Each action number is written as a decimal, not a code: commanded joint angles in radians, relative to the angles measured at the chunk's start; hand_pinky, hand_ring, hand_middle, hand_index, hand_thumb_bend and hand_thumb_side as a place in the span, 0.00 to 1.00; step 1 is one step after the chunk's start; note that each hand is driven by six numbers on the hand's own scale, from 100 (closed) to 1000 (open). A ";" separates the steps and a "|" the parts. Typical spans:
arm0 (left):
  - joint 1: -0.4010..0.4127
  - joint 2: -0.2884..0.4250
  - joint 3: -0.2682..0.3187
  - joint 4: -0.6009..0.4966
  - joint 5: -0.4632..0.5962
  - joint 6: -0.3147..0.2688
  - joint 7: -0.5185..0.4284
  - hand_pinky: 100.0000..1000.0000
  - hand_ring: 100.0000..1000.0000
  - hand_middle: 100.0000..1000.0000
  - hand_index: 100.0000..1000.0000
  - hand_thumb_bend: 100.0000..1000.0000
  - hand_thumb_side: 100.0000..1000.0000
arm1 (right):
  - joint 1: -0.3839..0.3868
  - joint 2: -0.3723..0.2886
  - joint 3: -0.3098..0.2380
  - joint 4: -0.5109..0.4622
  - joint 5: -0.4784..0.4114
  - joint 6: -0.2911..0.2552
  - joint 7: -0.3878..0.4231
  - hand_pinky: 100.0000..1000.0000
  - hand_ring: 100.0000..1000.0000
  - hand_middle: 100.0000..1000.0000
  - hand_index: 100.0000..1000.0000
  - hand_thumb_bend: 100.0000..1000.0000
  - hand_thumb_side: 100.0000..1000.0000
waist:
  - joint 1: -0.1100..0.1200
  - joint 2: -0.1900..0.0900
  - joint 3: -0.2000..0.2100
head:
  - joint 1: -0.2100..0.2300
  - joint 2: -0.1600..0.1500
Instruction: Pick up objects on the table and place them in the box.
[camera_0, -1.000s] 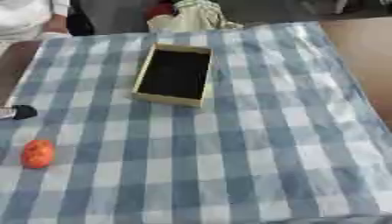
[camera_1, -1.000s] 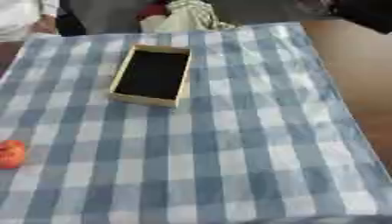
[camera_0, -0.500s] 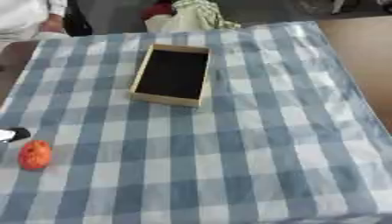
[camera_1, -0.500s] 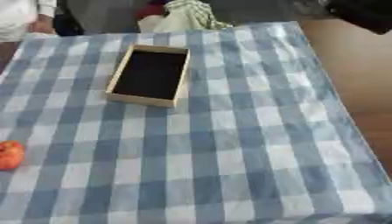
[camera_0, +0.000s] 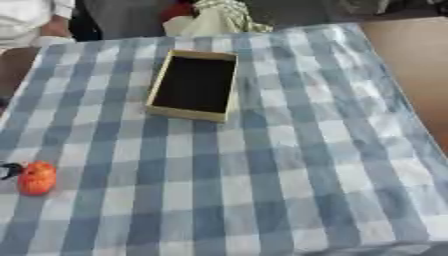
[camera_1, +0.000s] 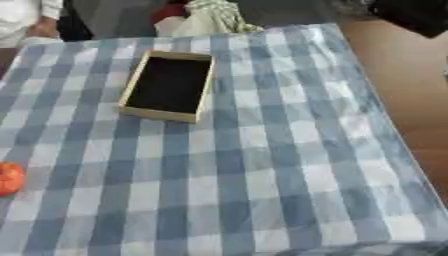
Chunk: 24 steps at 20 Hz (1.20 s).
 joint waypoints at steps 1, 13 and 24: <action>0.002 0.035 0.005 -0.001 0.003 0.015 -0.030 0.94 0.89 0.83 0.87 0.44 0.06 | -0.012 -0.027 -0.012 -0.002 -0.001 0.000 -0.008 0.71 0.71 0.75 0.82 0.26 0.69 | 0.000 -0.011 0.002 | -0.004 -0.001; 0.013 0.035 -0.033 0.092 -0.032 0.022 -0.095 0.94 0.89 0.84 0.87 0.41 0.06 | -0.011 -0.023 -0.010 0.005 -0.008 0.000 -0.016 0.71 0.71 0.75 0.82 0.26 0.71 | -0.001 -0.006 0.005 | 0.003 0.000; 0.010 0.019 -0.079 0.169 -0.057 -0.007 -0.086 0.89 0.84 0.79 0.82 0.37 0.03 | -0.014 -0.017 -0.008 0.010 -0.017 0.000 -0.022 0.71 0.71 0.75 0.81 0.26 0.73 | -0.004 0.000 0.005 | 0.012 0.002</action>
